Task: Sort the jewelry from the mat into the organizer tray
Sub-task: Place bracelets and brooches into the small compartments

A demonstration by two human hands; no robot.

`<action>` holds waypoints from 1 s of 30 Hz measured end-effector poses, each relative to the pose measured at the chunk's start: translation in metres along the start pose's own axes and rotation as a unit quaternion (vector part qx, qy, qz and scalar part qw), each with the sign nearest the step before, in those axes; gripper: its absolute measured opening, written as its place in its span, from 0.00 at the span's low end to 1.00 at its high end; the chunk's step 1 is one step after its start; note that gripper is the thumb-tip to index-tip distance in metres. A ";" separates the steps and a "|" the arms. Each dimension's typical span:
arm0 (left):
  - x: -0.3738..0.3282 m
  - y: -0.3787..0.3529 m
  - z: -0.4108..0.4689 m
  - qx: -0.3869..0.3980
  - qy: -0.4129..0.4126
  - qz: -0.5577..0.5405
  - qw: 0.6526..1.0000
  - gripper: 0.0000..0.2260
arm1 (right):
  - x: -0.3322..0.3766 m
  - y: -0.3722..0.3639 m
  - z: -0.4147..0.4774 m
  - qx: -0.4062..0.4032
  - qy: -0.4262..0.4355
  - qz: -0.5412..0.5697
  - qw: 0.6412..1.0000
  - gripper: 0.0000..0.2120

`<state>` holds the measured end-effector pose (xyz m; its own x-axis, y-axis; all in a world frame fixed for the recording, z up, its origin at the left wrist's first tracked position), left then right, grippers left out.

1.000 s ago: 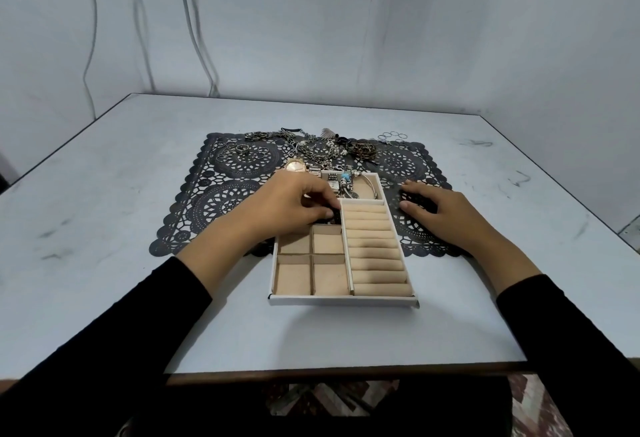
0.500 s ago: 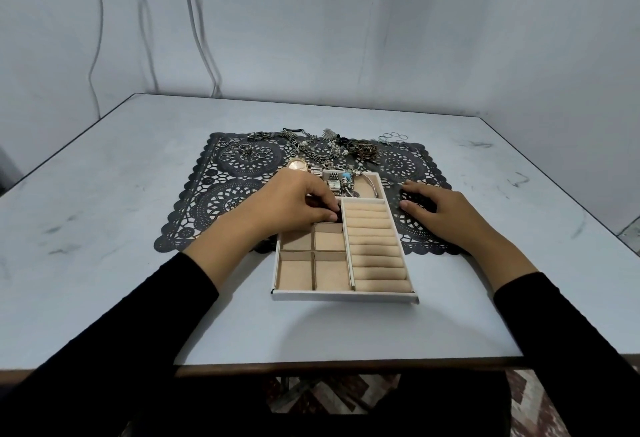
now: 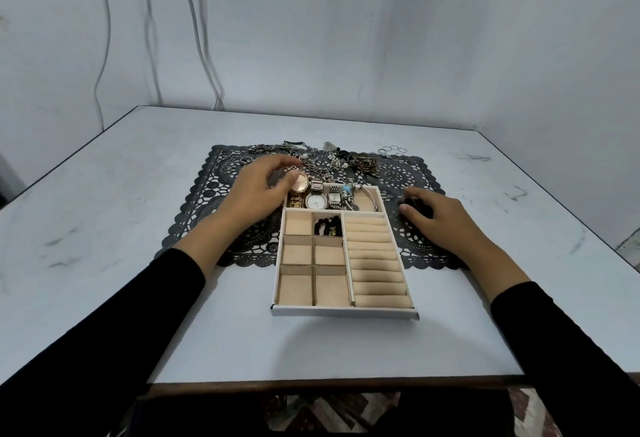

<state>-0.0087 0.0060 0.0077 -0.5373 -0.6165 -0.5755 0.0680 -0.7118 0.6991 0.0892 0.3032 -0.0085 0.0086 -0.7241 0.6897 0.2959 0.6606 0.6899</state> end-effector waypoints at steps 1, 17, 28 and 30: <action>0.005 0.000 0.004 0.001 0.000 0.026 1.000 0.11 | 0.001 -0.001 0.004 -0.002 0.002 -0.006 1.000 0.21; 0.051 -0.031 0.082 0.177 -0.014 0.181 0.967 0.22 | -0.016 -0.014 0.100 -0.026 -0.037 -0.055 0.997 0.21; 0.050 -0.058 0.125 0.206 -0.054 0.194 0.957 0.23 | -0.030 -0.016 0.145 -0.026 -0.024 -0.031 0.999 0.20; 0.050 -0.061 0.130 0.212 -0.060 0.195 0.956 0.23 | -0.032 -0.017 0.149 -0.020 -0.017 -0.028 0.999 0.19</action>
<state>-0.1492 0.0619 -0.0083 -0.6350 -0.7459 -0.2008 -0.0508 -0.2191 0.9744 -0.0588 0.3442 -0.0093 -0.0424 -0.7523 0.6574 0.3324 0.6099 0.7194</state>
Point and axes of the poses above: each hand's wrist, its own z-axis towards the middle knuckle, its own y-axis out of the back of the hand, x = y × z, the point moved 2 cm from there along z, towards the middle knuckle, and after that the axes turned 12 degrees about z, right-handed, at the moved point
